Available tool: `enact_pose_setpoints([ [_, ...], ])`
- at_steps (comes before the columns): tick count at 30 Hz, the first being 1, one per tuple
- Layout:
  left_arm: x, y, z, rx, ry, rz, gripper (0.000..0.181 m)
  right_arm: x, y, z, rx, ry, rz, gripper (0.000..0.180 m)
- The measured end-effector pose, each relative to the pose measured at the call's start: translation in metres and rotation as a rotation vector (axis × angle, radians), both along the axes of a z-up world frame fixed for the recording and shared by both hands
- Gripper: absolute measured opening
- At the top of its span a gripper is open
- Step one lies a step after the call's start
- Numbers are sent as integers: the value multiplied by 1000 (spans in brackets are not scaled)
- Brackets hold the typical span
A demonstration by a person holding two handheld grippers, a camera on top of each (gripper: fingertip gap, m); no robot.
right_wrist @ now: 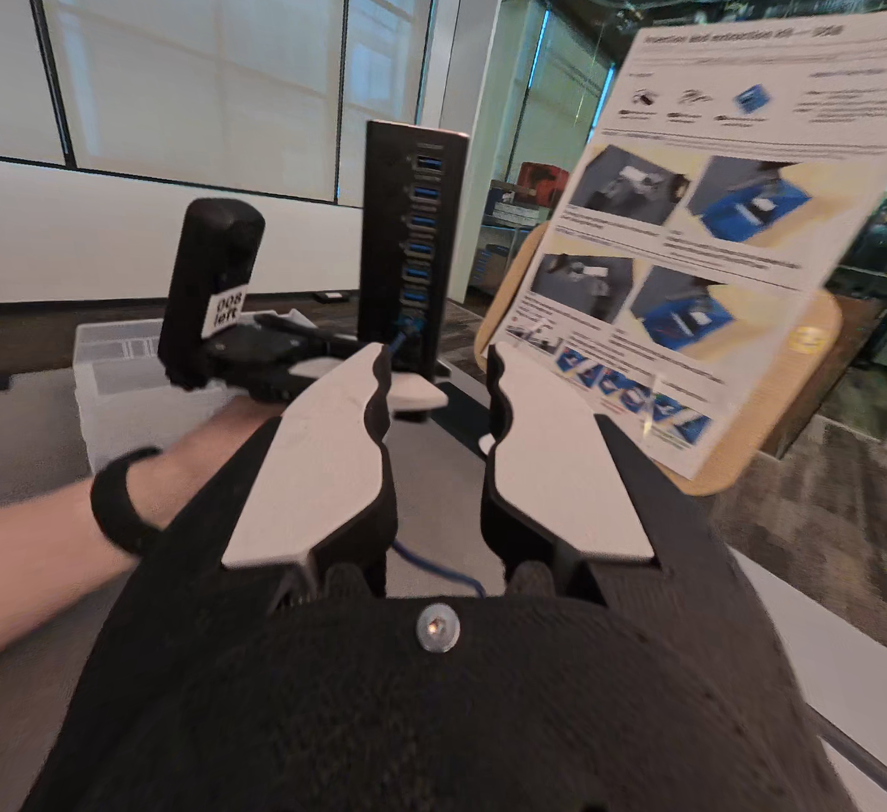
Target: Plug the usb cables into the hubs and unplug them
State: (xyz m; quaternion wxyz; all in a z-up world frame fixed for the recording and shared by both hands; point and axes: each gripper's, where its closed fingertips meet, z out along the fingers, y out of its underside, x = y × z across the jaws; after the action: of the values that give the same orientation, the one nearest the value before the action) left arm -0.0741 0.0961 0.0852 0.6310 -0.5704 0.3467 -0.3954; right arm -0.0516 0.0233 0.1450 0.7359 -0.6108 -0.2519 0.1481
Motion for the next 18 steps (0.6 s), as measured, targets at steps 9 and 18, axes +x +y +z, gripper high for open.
enact_pose_setpoints([
  [9,0,8,-8,-13,1,22,29,-36,56,-20,-202,134,-38,31],
  [18,3,13,-17,-24,50,71,29,-41,59,-33,-219,60,17,14],
])
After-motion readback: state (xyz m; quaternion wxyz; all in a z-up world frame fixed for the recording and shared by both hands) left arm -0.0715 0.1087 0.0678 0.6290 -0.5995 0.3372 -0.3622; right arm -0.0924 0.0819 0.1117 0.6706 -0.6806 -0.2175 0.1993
